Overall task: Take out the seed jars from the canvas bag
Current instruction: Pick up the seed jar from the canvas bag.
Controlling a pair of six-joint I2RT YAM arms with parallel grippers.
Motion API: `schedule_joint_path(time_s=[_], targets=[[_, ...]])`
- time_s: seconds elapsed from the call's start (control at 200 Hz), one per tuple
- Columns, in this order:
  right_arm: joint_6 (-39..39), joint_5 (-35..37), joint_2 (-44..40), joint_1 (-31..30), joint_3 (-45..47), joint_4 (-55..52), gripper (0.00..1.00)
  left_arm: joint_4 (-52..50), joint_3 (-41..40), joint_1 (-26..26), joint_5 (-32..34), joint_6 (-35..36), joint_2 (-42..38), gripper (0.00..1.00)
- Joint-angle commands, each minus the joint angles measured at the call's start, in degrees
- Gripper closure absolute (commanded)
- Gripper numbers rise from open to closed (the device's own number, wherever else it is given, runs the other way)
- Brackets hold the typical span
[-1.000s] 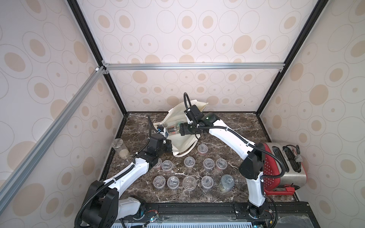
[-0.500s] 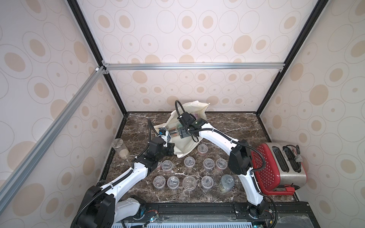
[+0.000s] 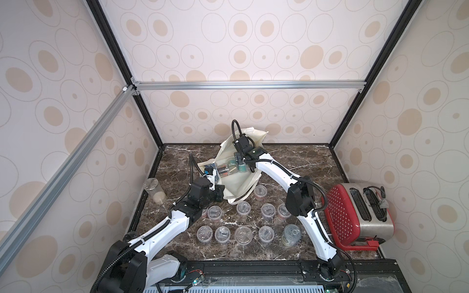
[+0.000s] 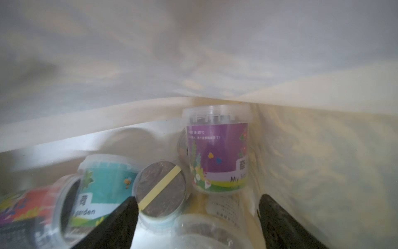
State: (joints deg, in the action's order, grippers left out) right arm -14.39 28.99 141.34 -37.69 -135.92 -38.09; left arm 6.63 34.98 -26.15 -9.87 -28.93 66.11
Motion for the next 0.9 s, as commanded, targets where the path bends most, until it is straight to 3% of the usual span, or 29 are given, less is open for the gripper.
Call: schedule_joint_path(time_s=[0.0,0.095,0.245,0.6,0.895], targets=[[2.0,3.6,2.5,0.2,-1.9,1.2,0.10,-0.1,-0.1,-0.6,-2.3,-0.3,-1.1,0.90],[3.0,6.2,4.1,0.6,-2.5,1.9,0.10,-0.2,0.0,-0.6,-2.3,-0.3,-1.3,0.90],[1.9,4.2,6.6,2.0,-6.9,-1.1,0.12,-0.4,0.0,-0.6,-2.5,-0.2,-2.0,0.92],[-3.9,-6.0,4.8,4.4,-4.3,-2.0,0.36,-0.8,0.4,-0.6,-2.7,-0.8,-3.9,0.88],[0.1,-18.6,-2.3,4.3,3.4,6.1,0.45,-4.0,3.8,-0.6,-1.1,0.4,-5.3,0.57]])
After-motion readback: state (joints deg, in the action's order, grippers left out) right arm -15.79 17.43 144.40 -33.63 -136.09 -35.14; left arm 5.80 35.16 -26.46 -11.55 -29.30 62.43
